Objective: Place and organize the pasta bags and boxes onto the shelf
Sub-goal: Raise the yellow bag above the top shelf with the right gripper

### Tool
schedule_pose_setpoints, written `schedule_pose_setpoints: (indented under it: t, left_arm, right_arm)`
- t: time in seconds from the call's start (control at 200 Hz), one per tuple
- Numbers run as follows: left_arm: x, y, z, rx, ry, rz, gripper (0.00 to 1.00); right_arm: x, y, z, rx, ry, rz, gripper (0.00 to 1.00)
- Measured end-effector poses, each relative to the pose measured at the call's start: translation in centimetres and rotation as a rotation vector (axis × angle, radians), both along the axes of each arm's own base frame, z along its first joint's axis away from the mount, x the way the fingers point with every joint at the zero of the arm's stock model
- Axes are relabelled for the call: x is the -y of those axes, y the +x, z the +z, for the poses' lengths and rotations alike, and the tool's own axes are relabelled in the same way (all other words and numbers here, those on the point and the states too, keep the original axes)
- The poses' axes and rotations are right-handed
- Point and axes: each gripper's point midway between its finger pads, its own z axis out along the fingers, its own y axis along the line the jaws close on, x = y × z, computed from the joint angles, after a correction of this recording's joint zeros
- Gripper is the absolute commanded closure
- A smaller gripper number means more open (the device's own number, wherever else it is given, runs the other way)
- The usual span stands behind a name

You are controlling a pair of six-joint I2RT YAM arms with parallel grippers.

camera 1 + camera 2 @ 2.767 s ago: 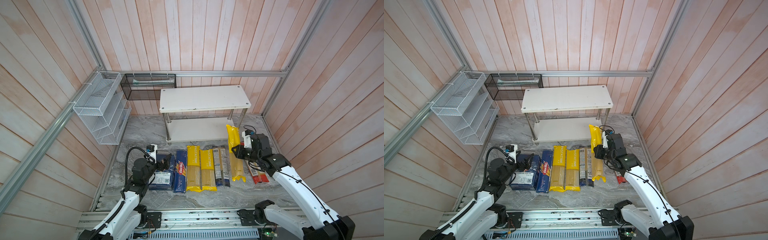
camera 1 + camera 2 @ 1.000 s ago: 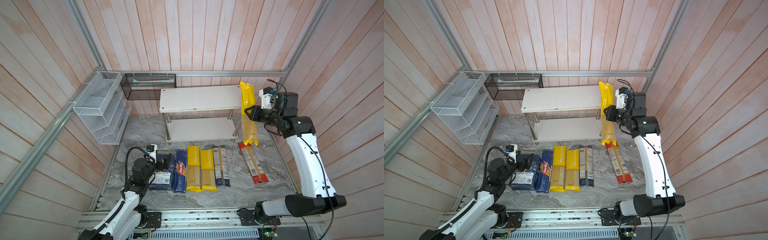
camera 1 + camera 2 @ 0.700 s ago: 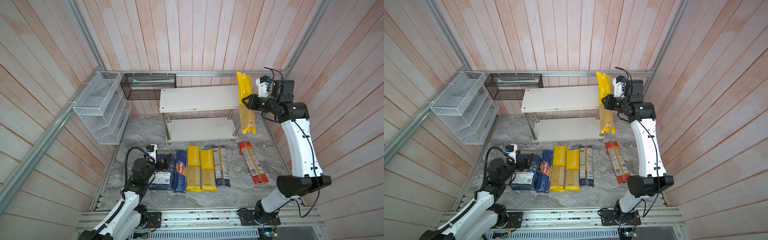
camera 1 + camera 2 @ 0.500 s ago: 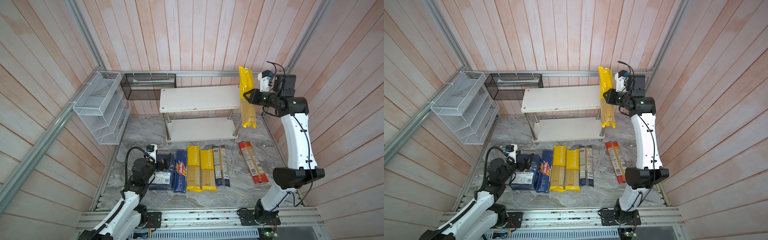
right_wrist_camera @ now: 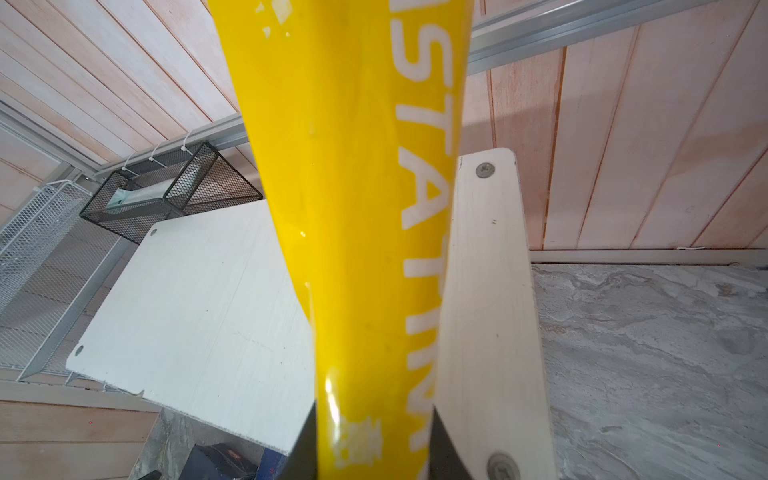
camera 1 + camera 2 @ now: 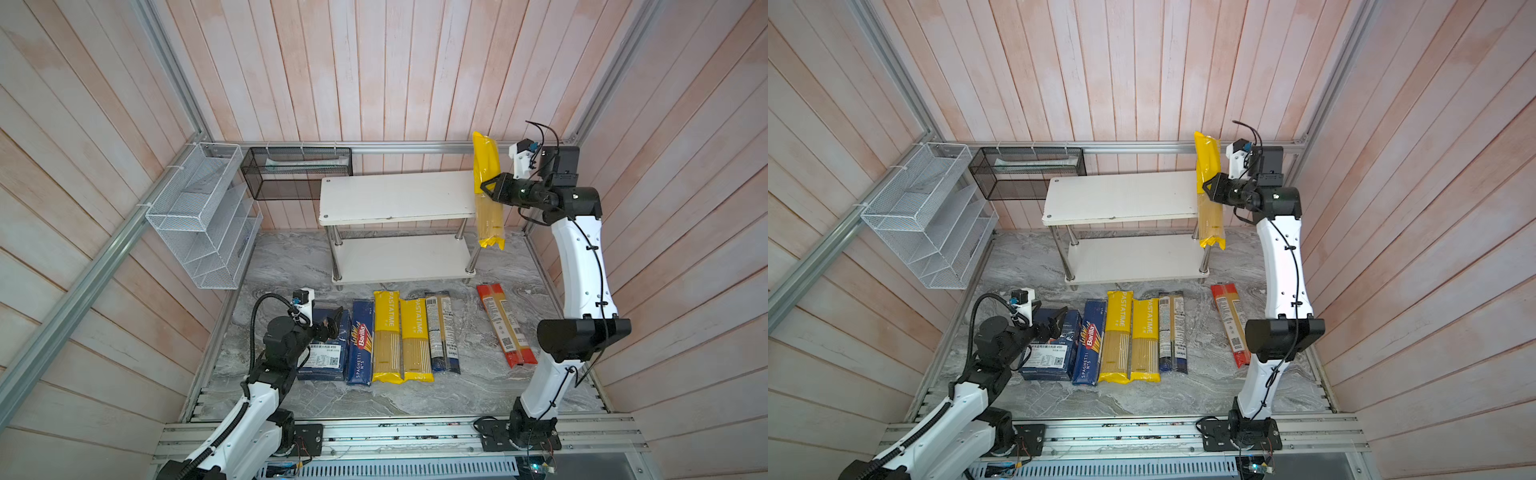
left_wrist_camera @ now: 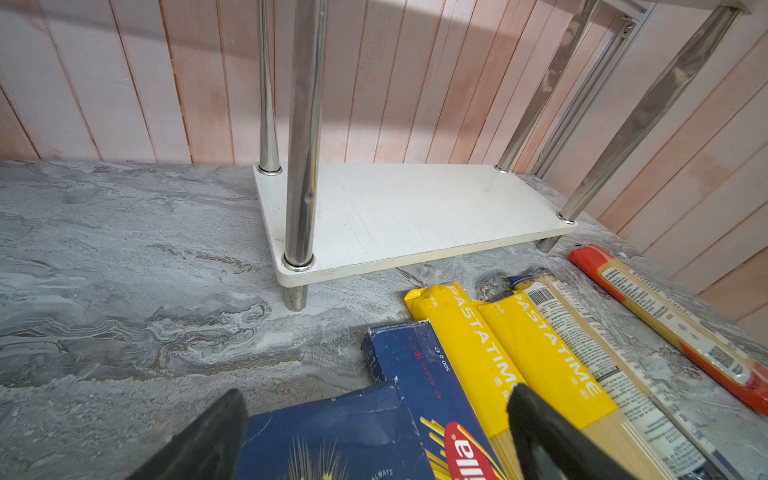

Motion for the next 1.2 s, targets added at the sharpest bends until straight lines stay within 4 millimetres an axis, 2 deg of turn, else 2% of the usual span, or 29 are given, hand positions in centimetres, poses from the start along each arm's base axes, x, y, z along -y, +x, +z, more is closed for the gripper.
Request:
schedule_pose_setpoints:
  t: [0.25, 0.64, 0.92, 1.2]
  left_arm:
    - [0.0, 0.0, 0.0, 0.0, 0.0, 0.0, 0.0]
    - [0.0, 0.0, 0.0, 0.0, 0.0, 0.0, 0.0]
    - [0.0, -0.1, 0.7, 0.024, -0.005, 0.0, 0.0]
    - [0.0, -0.1, 0.7, 0.024, -0.005, 0.001, 0.0]
  right_arm:
    - [-0.5, 1.1, 0.5, 0.024, 0.052, 0.01, 0.99]
    - [-1.0, 2.5, 0.1, 0.016, 0.103, 0.014, 0.98]
    - [-0.8, 2.8, -0.1, 0.001, 0.118, -0.008, 0.79]
    - [-0.5, 3.6, -0.4, 0.004, 0.126, -0.033, 0.69]
